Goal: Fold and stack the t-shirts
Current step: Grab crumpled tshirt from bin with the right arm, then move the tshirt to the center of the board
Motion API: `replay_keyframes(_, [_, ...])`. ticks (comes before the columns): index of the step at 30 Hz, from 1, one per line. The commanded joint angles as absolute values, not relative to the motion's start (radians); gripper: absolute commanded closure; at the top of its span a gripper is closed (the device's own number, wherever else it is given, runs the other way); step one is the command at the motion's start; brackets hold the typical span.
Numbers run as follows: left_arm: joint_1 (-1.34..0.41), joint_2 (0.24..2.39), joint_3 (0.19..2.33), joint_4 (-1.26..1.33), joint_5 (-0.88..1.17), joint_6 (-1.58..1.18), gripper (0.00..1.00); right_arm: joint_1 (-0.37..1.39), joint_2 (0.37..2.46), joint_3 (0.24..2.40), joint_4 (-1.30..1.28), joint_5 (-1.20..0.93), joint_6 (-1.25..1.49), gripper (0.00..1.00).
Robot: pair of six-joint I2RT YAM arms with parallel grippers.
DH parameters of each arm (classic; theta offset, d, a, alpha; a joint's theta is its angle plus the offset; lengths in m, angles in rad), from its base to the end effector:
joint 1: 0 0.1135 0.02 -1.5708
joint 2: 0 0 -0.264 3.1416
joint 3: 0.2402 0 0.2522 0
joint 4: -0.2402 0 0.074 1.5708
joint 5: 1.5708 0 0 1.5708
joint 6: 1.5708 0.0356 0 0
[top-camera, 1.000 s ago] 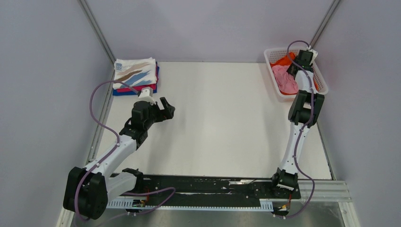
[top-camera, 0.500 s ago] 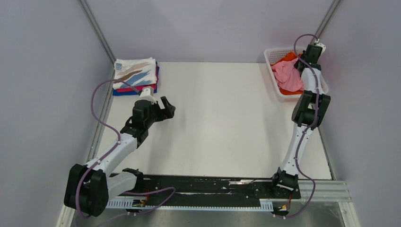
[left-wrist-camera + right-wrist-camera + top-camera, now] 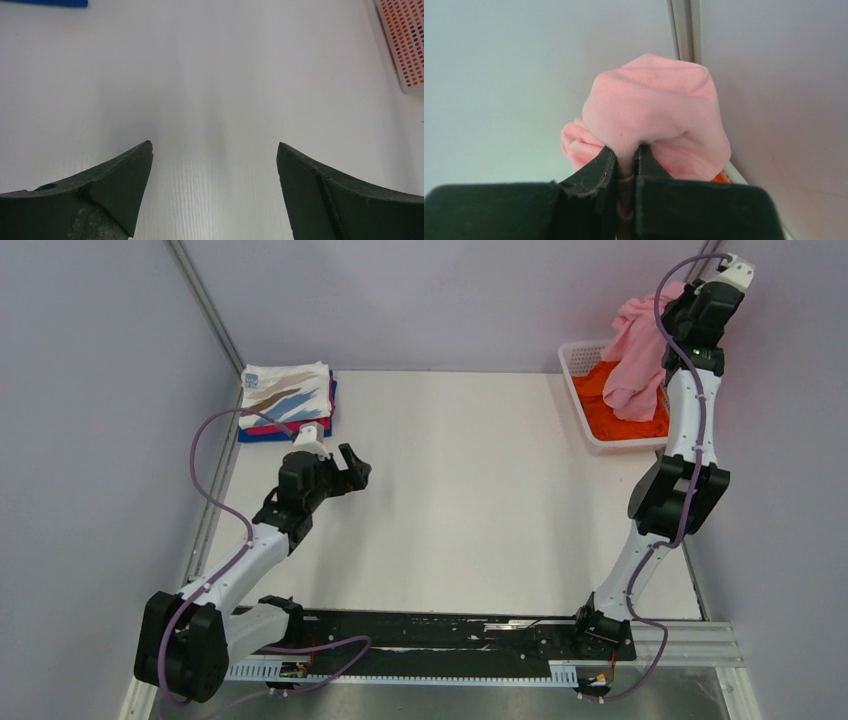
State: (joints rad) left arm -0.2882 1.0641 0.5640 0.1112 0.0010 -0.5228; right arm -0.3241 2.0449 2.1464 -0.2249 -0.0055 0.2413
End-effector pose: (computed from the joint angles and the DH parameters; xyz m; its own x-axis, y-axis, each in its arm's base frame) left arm 0.2272 -0.0674 0.2380 -0.4573 -0.3852 -0.8015 0.0655 0.8843 -0.4623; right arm 0.4616 -0.1549 0.4194 -0.0384 0.2650 -0.9635 0.3321 0.9128 0.2378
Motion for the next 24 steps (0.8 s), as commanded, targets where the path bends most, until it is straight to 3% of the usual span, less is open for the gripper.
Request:
replay_keyframes(1, [-0.290, 1.015, 0.587, 0.126, 0.010, -0.536, 0.00, -0.325, 1.916, 2.142, -0.129, -0.111, 0.270, 1.00])
replay_keyframes(13, [-0.289, 0.922, 0.576, 0.066, -0.060, -0.563, 0.00, -0.152, 1.720, 2.139, -0.183, -0.424, 0.408, 1.00])
replay_keyframes(20, [-0.290, 0.834, 0.574, 0.007, -0.105, -0.579, 0.00, 0.203, 1.593, 1.960, -0.225, -0.265, 0.220, 1.00])
replay_keyframes(24, [-0.290, 0.802, 0.572, -0.030, -0.106, -0.587, 0.00, 0.329, 1.546, 1.828, -0.209, -0.239, 0.267, 1.00])
